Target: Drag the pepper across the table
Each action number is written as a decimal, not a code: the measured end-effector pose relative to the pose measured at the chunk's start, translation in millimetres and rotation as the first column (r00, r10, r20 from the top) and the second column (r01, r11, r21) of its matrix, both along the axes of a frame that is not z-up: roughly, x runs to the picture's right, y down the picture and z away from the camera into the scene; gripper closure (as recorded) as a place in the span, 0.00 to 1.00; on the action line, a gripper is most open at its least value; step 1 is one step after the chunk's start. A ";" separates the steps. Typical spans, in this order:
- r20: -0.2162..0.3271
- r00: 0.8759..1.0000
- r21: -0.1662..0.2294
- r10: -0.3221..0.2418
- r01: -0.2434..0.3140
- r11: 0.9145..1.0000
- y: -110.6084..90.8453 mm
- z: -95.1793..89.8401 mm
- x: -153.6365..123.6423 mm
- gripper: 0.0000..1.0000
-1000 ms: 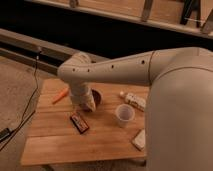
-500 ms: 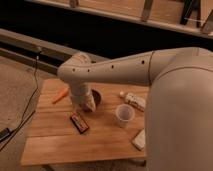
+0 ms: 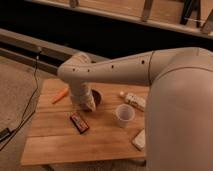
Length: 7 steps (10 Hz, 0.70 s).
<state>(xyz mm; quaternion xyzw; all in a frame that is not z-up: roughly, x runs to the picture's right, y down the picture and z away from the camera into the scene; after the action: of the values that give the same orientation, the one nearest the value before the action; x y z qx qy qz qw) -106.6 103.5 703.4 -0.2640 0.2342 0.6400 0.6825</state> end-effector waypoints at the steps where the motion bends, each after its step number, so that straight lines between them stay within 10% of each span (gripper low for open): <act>1: 0.000 1.000 0.000 0.000 0.000 1.000 0.0 0.0 0.0 0.35; 7: -0.004 1.000 -0.014 0.025 -0.025 1.000 1.8 -2.6 -2.4 0.35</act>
<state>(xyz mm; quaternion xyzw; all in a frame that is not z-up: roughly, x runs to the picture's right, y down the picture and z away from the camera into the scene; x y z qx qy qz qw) -109.0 105.3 700.7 -0.2704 0.2365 0.6476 0.6720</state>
